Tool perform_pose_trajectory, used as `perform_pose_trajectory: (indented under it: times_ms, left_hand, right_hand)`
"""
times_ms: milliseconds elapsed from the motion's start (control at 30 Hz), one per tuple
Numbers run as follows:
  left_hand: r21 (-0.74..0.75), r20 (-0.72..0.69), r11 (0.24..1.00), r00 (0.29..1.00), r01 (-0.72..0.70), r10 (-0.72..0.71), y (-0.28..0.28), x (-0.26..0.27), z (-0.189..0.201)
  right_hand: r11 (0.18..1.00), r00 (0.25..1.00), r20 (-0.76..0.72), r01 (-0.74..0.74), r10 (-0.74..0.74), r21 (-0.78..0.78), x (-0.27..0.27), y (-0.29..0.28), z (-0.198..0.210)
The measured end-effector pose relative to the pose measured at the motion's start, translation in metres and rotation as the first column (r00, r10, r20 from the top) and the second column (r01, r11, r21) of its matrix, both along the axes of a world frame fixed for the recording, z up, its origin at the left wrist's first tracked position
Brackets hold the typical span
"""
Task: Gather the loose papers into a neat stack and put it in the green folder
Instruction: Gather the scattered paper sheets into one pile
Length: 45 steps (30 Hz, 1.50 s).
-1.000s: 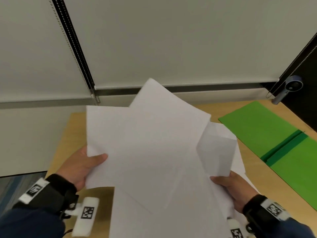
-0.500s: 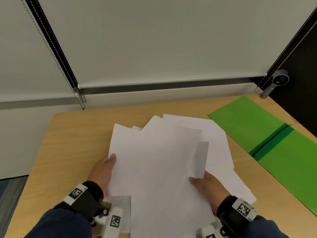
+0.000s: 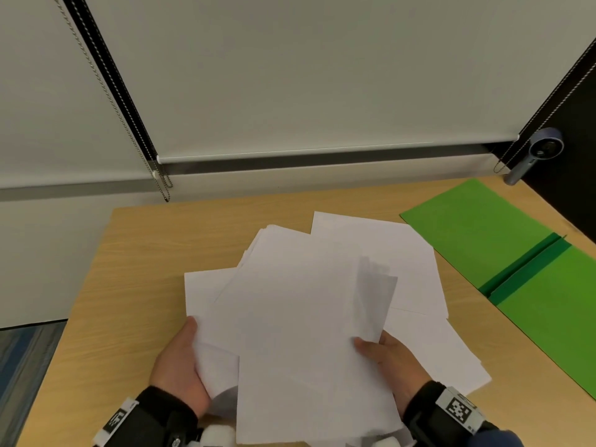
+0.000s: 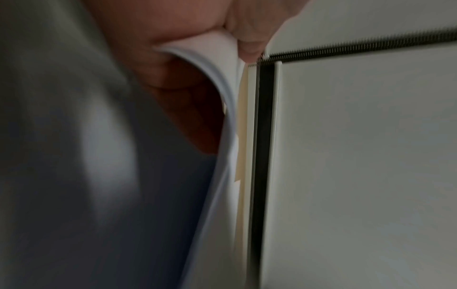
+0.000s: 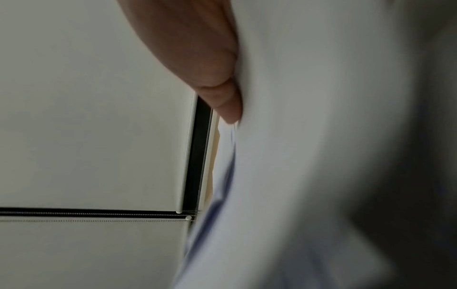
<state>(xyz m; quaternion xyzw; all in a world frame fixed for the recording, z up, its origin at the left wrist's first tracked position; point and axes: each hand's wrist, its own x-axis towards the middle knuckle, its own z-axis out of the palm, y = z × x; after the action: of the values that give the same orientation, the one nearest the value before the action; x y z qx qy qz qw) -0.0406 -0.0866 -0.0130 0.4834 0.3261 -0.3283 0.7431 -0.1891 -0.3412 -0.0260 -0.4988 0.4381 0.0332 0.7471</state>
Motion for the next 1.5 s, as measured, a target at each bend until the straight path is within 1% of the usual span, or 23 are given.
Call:
perform_pose_trajectory:
  times_ms: [133,233,300,400,500,567,633,667,733,800,833,900,933,1067,1100,1133,1167,1233,1267,1300,1333,1433,1500]
  left_hand:
    - [0.005,0.093,1.0,0.996,-0.003,0.002,0.0,-0.009,0.004]
    - [-0.007,0.052,0.994,0.993,0.106,-0.105,0.007,-0.023,0.004]
    - [0.035,0.024,0.983,0.984,0.178,-0.179,0.01,-0.033,-0.001]
    - [0.066,-0.043,0.936,0.938,0.347,-0.344,0.019,-0.046,-0.005]
    - [0.249,0.103,0.915,0.931,0.317,-0.351,0.028,-0.018,0.007]
    - [0.381,0.19,0.882,0.91,0.278,-0.368,0.03,0.02,0.012]
    - [0.514,0.249,0.811,0.856,0.279,-0.452,0.028,0.057,0.014]
    - [0.583,0.248,0.745,0.802,0.325,-0.543,0.024,0.071,0.014]
    - [0.688,0.158,0.549,0.64,0.475,-0.752,0.017,0.087,0.012]
    - [0.758,0.062,0.349,0.472,0.551,-0.879,0.013,0.088,0.014]
    - [0.78,0.053,0.313,0.441,0.542,-0.896,0.013,0.084,0.014]
    - [0.799,0.054,0.31,0.452,0.516,-0.89,0.022,0.072,0.012]
    - [0.795,0.065,0.334,0.476,0.506,-0.877,0.028,0.063,0.01]
    - [0.733,0.133,0.503,0.628,0.458,-0.766,0.048,0.017,-0.004]
    - [0.716,0.137,0.537,0.664,0.446,-0.735,0.046,0.006,-0.006]
    - [0.705,0.118,0.539,0.672,0.462,-0.731,0.043,-0.004,-0.007]
    - [0.706,0.104,0.508,0.637,0.493,-0.763,0.038,-0.014,-0.01]
    - [0.703,0.071,0.367,0.454,0.609,-0.888,0.031,-0.031,-0.018]
    - [0.718,0.034,0.269,0.353,0.642,-0.935,0.025,-0.034,-0.017]
    - [0.75,0.038,0.23,0.306,0.62,-0.951,0.023,-0.03,-0.015]
    - [0.795,0.063,0.241,0.319,0.556,-0.946,0.024,-0.023,-0.013]
    - [0.852,0.252,0.449,0.541,0.269,-0.802,0.024,0.013,-0.002]
    - [0.854,0.259,0.464,0.583,0.234,-0.77,0.018,0.039,-0.002]
  right_hand:
    - [0.996,0.996,0.014,0.09,-0.09,-0.018,0.001,0.005,0.001]
    - [0.991,0.991,0.008,0.134,-0.133,-0.022,0.001,0.008,0.002]
    - [0.987,0.987,0.004,0.16,-0.16,-0.031,0.001,0.008,0.002]
    - [0.987,0.988,-0.002,0.152,-0.152,-0.047,0.001,0.006,0.004]
    - [0.991,0.994,-0.011,0.108,-0.11,-0.077,0.0,0.002,0.008]
    - [0.992,0.996,-0.008,0.087,-0.088,-0.094,-0.001,-0.001,0.01]
    - [0.991,0.998,-0.012,0.065,-0.067,-0.12,0.0,-0.003,0.011]
    - [0.99,0.998,-0.019,0.059,-0.062,-0.132,0.0,-0.004,0.011]
    - [0.987,0.997,-0.029,0.064,-0.069,-0.145,0.0,-0.006,0.009]
    - [0.986,0.995,-0.028,0.088,-0.093,-0.141,0.001,-0.007,0.007]
    - [0.986,0.994,-0.025,0.101,-0.106,-0.134,0.001,-0.006,0.007]
    - [0.986,0.992,-0.022,0.123,-0.126,-0.114,0.001,-0.005,0.005]
    - [0.986,0.991,-0.019,0.129,-0.132,-0.103,0.001,-0.004,0.005]
    - [0.992,0.994,0.003,0.114,-0.114,-0.052,0.003,-0.005,0.005]
    - [0.994,0.995,0.011,0.101,-0.101,-0.048,0.003,-0.004,0.006]
    - [0.995,0.996,0.014,0.09,-0.089,-0.051,0.004,-0.004,0.006]
    - [0.996,0.997,0.013,0.076,-0.075,-0.056,0.005,-0.004,0.005]
    - [0.997,0.999,0.007,0.045,-0.045,-0.064,0.007,-0.003,0.005]
    - [0.997,0.999,0.003,0.032,-0.032,-0.068,0.008,-0.002,0.005]
    - [0.997,1.0,-0.001,0.023,-0.023,-0.07,0.009,-0.001,0.005]
    - [0.997,1.0,-0.004,0.015,-0.016,-0.07,0.01,-0.002,0.005]
    - [0.997,1.0,-0.006,0.005,-0.005,-0.071,0.011,-0.002,0.004]
    - [0.997,1.0,-0.003,-0.004,0.004,-0.081,0.014,-0.001,0.002]
